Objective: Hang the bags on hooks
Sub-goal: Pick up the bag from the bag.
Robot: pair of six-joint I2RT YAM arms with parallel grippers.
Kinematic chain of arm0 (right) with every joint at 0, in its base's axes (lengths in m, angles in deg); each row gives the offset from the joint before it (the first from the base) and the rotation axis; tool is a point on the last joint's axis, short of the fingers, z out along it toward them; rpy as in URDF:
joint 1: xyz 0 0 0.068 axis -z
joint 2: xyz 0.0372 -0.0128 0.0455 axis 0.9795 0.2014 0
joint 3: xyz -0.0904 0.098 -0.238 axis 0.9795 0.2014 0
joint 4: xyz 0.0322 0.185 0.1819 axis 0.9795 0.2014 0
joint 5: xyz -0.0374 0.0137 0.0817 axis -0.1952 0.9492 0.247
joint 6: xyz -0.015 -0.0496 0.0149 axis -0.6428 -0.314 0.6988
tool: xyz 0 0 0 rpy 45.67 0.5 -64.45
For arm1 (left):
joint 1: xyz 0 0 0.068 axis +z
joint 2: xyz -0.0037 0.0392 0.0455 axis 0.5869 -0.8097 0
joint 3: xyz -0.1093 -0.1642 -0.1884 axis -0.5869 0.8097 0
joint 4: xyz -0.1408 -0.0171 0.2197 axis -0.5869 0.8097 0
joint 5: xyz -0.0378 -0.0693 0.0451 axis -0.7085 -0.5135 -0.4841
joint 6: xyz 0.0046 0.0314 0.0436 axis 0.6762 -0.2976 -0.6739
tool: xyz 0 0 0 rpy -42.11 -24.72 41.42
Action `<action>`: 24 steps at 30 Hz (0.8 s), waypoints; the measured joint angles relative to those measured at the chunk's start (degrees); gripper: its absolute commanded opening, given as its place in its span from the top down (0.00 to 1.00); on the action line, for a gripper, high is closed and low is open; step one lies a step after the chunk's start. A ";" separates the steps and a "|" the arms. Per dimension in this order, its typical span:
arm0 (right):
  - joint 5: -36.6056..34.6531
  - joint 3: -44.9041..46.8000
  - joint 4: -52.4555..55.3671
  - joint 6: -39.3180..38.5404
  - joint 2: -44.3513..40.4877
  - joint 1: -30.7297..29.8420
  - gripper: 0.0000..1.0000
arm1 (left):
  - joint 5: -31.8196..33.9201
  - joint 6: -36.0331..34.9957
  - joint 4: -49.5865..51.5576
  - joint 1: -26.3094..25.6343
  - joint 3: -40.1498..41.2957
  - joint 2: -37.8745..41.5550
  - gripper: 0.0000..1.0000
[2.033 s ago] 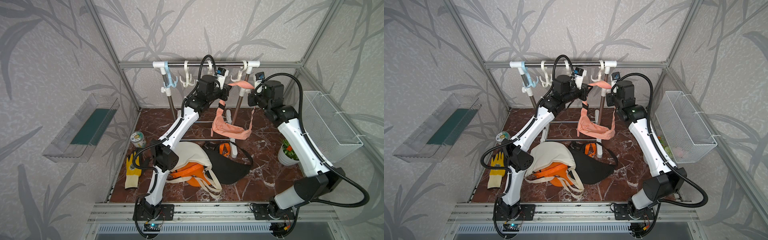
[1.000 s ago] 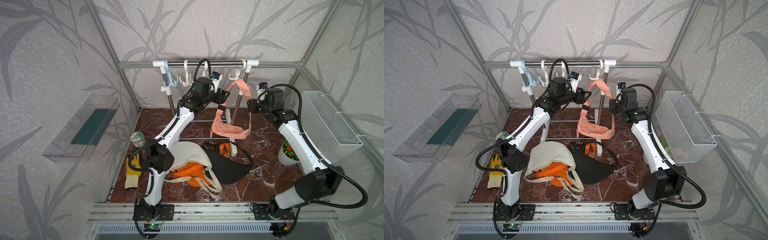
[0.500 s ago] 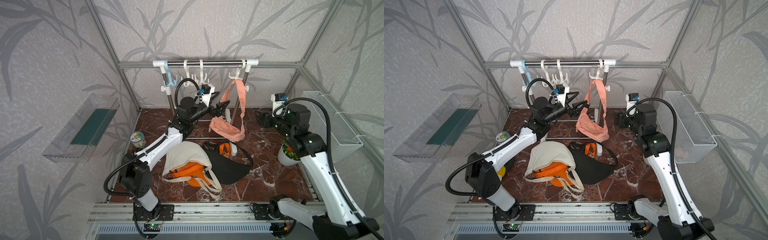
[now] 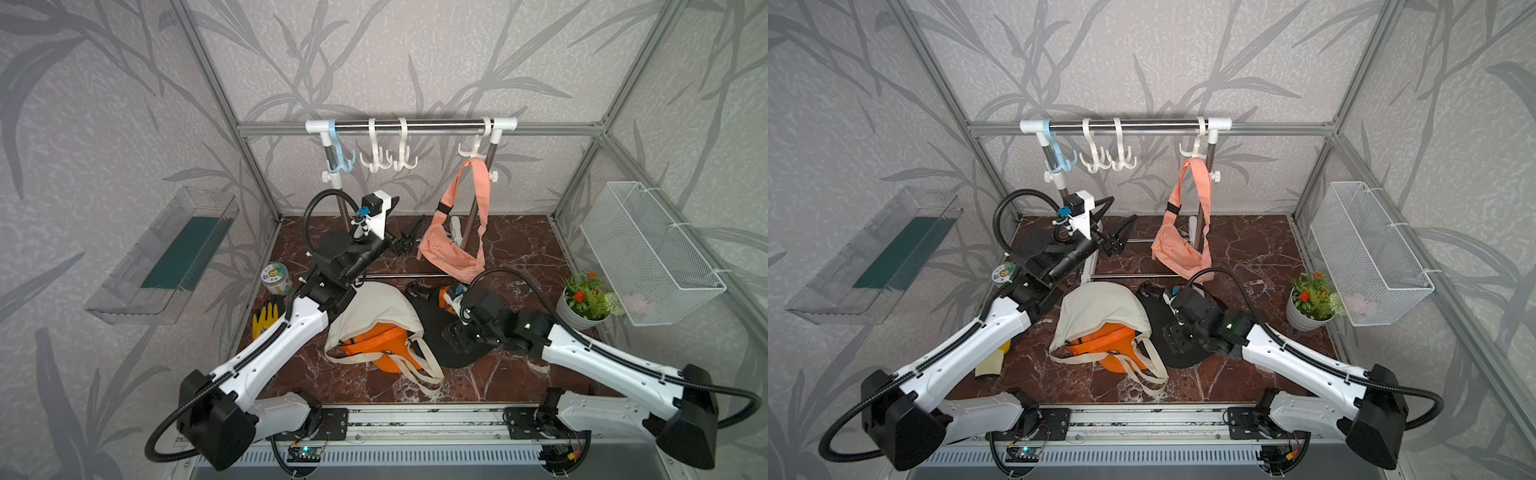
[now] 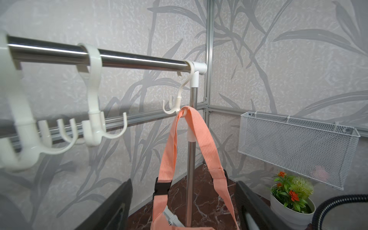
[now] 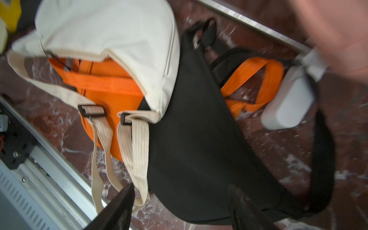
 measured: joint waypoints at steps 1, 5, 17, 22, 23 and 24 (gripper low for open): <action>0.83 0.85 -0.52 1.42 1.42 -0.76 0.27 | 1.16 -0.20 0.59 0.13 1.22 1.29 0.17; 3.61 1.49 -4.50 4.68 8.20 -2.21 0.28 | 6.36 -0.22 4.35 1.44 6.95 6.80 0.17; 10.08 -6.19 -11.43 5.88 25.07 -3.43 1.00 | 11.41 1.60 16.85 5.33 18.60 19.98 0.16; 10.47 -14.45 -10.25 4.39 23.41 -2.21 1.00 | 5.99 1.40 21.00 5.40 21.22 22.99 0.18; 10.43 -16.33 -10.14 4.00 22.40 -1.75 1.00 | 3.91 1.27 21.99 5.40 21.73 23.17 0.18; 10.29 -17.97 -10.32 3.72 21.22 -1.16 1.00 | 1.84 1.09 22.71 5.40 22.25 23.28 0.18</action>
